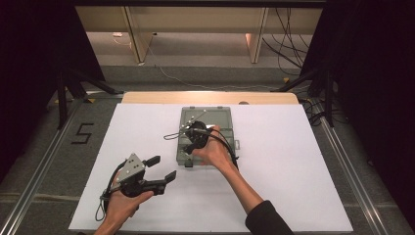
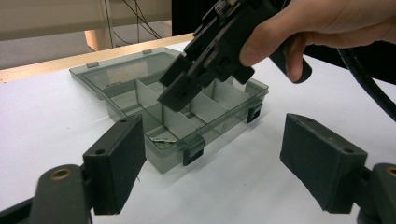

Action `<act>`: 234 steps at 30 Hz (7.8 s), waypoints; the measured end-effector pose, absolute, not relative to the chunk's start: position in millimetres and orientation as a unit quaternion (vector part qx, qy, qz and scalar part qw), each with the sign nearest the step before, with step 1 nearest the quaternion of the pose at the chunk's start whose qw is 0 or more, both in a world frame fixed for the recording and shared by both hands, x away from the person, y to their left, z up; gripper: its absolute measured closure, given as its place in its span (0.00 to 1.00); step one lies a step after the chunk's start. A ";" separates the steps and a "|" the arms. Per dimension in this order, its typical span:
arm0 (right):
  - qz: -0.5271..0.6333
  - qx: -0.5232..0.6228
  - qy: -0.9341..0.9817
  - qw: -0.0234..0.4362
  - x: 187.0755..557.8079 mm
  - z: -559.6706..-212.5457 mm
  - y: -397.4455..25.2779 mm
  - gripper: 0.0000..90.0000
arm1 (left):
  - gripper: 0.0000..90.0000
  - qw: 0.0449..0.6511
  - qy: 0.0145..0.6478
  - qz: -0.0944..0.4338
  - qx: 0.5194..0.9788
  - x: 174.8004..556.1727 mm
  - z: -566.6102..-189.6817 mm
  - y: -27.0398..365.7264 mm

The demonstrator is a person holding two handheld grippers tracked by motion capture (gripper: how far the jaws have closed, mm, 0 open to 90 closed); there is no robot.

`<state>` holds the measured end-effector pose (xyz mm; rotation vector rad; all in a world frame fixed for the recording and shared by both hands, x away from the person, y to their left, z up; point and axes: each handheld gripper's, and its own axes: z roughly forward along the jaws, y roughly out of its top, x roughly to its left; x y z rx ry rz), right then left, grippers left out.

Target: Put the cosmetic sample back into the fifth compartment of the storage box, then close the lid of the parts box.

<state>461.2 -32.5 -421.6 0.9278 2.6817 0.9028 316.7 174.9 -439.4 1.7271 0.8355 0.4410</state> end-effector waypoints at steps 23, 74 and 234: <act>0.378 0.316 0.865 0.091 446.6 -409.3 -106.7 0.37 | 0.24 0.547 0.358 0.190 0.733 320.0 -442.6 175.9; 0.407 0.395 0.821 0.069 467.6 -418.0 -174.2 0.24 | 0.24 0.527 0.377 0.180 0.740 337.1 -449.2 176.6; 0.345 0.532 0.773 0.013 581.7 -471.8 -172.8 0.52 | 0.84 0.389 0.427 0.111 0.809 418.5 -464.5 146.3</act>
